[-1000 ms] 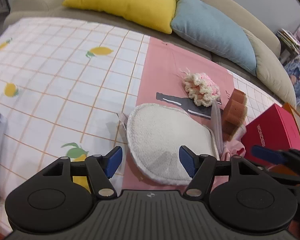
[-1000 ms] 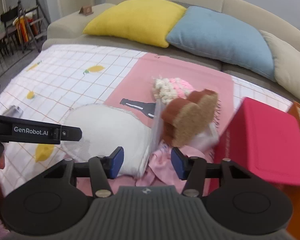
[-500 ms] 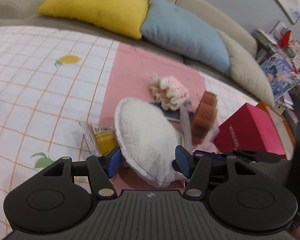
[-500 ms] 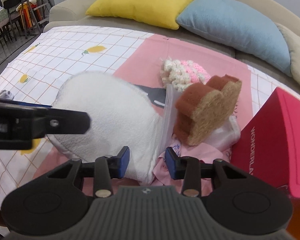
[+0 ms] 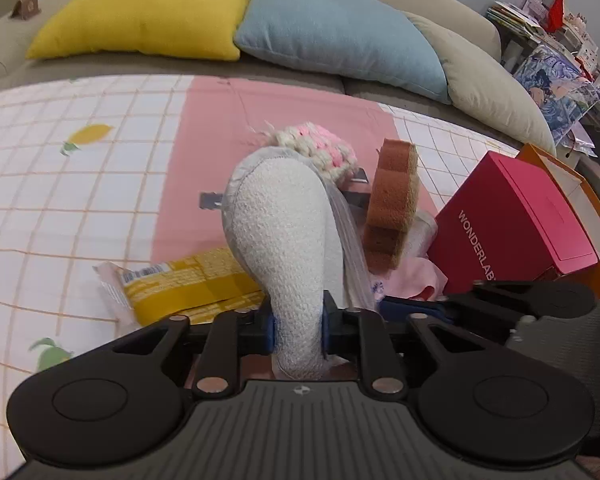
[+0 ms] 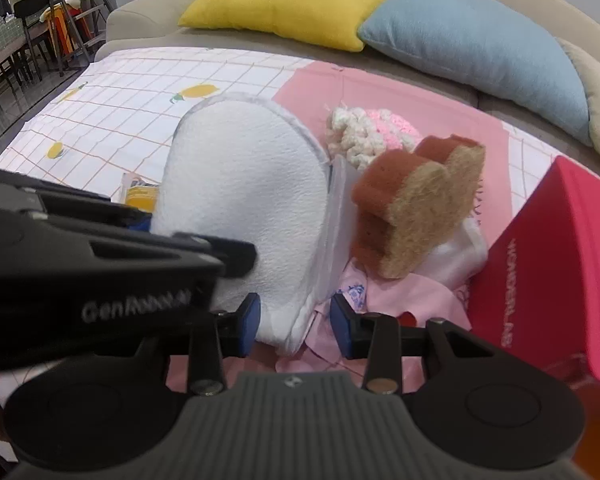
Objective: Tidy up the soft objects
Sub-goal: 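Grasp the white round pad with the left tool, then grasp the pink cloth with the right tool beside the held pad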
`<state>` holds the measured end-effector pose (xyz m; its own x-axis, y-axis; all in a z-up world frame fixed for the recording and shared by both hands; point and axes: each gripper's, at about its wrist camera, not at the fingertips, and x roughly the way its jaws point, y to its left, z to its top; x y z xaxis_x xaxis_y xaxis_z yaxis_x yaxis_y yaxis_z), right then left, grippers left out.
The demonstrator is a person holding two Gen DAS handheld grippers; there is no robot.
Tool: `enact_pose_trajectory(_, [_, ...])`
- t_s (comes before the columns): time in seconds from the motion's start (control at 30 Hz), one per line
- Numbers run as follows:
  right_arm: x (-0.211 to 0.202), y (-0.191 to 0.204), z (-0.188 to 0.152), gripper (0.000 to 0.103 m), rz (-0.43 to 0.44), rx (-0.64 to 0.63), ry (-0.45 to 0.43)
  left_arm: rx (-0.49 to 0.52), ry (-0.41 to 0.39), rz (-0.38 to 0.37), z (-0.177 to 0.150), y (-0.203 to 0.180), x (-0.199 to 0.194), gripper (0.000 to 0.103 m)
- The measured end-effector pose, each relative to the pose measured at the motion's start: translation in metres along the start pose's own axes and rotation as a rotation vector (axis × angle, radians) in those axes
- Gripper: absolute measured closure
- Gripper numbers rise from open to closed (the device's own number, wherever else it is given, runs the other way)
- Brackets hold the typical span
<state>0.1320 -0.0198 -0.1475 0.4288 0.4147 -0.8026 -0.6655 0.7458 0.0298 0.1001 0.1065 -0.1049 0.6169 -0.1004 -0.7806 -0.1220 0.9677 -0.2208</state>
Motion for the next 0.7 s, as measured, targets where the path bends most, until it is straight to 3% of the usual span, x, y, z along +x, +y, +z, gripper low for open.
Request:
enact_pose_trajectory(0.17, [-0.032, -0.008, -0.012, 0.064, -0.04, 0.026, -0.087, -0.03, -0.063, 0.025, 0.002, 0.006, -0.036, 0.084])
enact_pose_trajectory(0.27, [-0.037, -0.008, -0.018, 0.065, -0.126, -0.014, -0.108, -0.066, -0.107, 0.053, 0.002, 0.01, -0.055, 0.085])
enact_pose_trajectory(0.33, [-0.031, -0.009, -0.019, 0.065, -0.17, -0.052, -0.092, -0.075, -0.125, 0.063, 0.003, 0.012, -0.063, 0.085])
enact_pose_trajectory(0.4, [-0.024, -0.011, -0.018, 0.065, -0.161, -0.052, -0.09, -0.079, -0.117, 0.056, 0.005, 0.012, -0.063, 0.085])
enact_pose_trajectory(0.5, [-0.012, -0.011, -0.014, 0.056, -0.183, -0.045, -0.096, -0.061, -0.107, 0.045, 0.004, 0.007, -0.062, 0.085])
enact_pose_trajectory(0.7, [0.011, -0.017, -0.014, 0.056, -0.165, 0.094, -0.039, -0.037, -0.091, 0.016, -0.003, -0.003, -0.061, 0.085])
